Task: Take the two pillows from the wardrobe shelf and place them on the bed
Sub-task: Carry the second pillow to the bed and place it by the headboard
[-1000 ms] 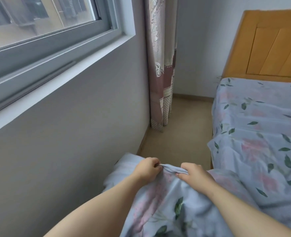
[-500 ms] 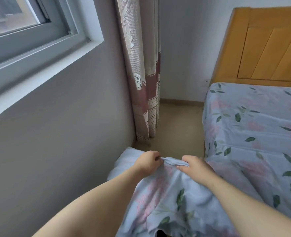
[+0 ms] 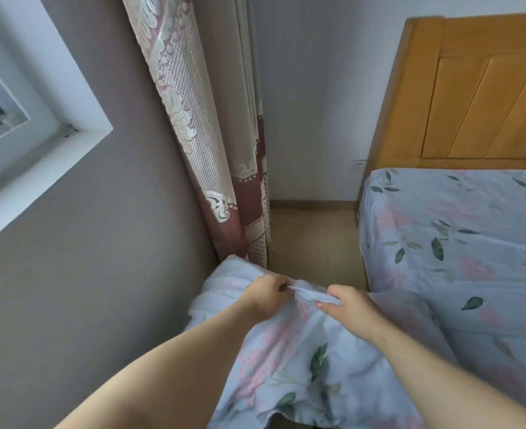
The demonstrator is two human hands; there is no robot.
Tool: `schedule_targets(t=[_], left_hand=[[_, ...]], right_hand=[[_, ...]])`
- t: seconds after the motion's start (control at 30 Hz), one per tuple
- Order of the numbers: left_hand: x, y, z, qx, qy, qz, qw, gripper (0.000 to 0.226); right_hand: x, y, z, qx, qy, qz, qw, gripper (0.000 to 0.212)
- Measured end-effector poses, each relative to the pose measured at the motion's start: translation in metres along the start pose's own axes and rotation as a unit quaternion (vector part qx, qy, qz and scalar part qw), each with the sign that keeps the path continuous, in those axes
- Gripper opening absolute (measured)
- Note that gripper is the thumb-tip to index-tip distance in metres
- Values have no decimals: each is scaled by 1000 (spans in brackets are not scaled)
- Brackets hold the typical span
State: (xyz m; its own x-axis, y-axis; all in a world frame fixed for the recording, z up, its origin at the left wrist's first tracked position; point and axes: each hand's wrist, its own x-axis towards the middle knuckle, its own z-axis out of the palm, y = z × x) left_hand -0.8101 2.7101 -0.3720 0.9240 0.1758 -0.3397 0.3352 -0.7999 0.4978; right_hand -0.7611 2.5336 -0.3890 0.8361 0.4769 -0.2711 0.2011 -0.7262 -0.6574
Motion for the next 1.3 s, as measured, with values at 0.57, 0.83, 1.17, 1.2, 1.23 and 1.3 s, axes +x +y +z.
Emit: schedule_targets(t=[0.57,0.83,1.17,1.2,1.23,1.3], left_hand=[[298,134,-39,7,-16,31,999,17],[447,157,-68,2,-37,70,997,24],[579,168,-109,14,-101,81,992,19],[589,173,-107,19,-107,83,991,18],[598,178,-104,24,-112,85,990,18],[615,192,-100,28,-123,89,988,18]], right_hand=[[255,89,-179,40,19,-18,999,52],[381,117,-229,-13,48,30,998,46],[497,123,-260,-35,51,47,997,45],[504,130,-264,-30,50,54,997,45],[509,135,-269,-25,46,60,997,45],[517,148,-280,-13,48,64,997,44]])
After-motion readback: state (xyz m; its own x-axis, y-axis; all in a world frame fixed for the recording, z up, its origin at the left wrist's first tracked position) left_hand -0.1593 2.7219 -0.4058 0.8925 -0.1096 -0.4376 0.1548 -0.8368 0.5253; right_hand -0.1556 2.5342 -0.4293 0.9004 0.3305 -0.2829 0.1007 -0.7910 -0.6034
